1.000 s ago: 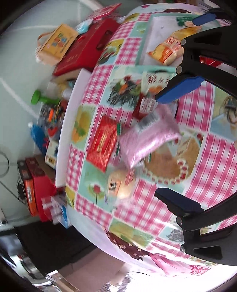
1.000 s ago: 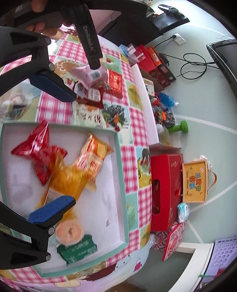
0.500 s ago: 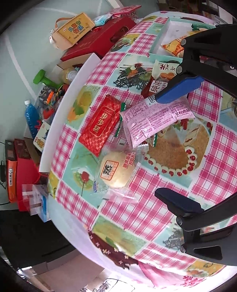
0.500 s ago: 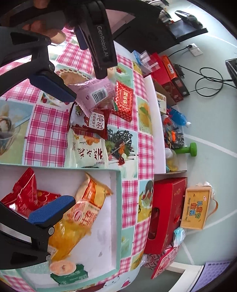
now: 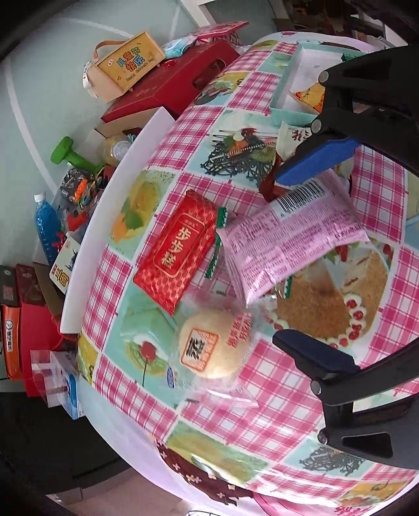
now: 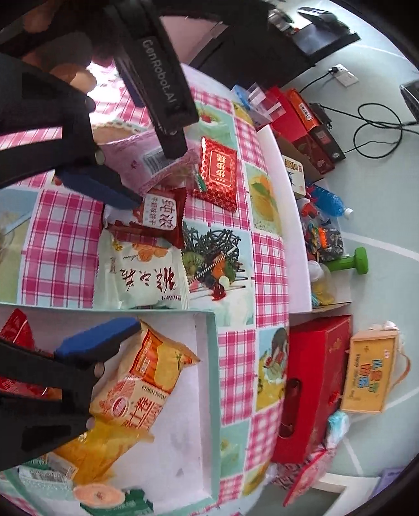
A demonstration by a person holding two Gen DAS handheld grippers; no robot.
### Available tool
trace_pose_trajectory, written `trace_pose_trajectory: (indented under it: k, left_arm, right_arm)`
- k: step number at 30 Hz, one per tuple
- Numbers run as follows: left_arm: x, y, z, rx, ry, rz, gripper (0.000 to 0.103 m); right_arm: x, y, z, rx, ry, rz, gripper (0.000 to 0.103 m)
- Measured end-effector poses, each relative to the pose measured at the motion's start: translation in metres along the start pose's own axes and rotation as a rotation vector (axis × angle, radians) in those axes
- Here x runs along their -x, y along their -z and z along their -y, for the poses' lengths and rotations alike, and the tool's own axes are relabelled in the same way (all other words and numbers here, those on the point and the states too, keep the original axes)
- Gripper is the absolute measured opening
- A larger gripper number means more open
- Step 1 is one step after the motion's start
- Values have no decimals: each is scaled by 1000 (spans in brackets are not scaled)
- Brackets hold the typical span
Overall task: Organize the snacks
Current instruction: 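Grasp the pink packet with the left tool while the right tool grasps the white red-lettered packet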
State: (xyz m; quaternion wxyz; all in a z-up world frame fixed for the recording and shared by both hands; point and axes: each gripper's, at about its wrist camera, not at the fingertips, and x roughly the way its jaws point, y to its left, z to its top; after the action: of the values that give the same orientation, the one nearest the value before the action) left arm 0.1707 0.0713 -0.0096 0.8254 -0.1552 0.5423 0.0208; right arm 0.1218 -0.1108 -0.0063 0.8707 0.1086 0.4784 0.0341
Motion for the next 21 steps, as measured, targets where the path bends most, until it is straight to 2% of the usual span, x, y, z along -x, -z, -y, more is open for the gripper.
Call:
trace_pose_trajectory:
  k: [3, 6, 8, 12, 16, 21]
  left_arm:
    - [-6, -1, 4, -9, 14, -13, 84]
    - [-11, -1, 8, -17, 26, -25, 75]
    - [-17, 1, 11, -31, 26, -39, 74]
    - [-26, 3, 10, -41, 29, -67, 70]
    - [-28, 2, 1, -33, 3, -69, 67]
    - [-31, 2, -13, -21, -33, -75, 65]
  right_arm:
    - [-5, -8, 2, -3, -24, -27, 62]
    - [-13, -16, 2, -6, -74, -75, 60]
    - [-20, -21, 2, -1, -80, -105, 58]
    - [-33, -24, 2, 17, -37, -148, 56]
    - [-46, -26, -3, 38, -20, -187, 57]
    - [-54, -32, -13, 90, 42, -212, 55]
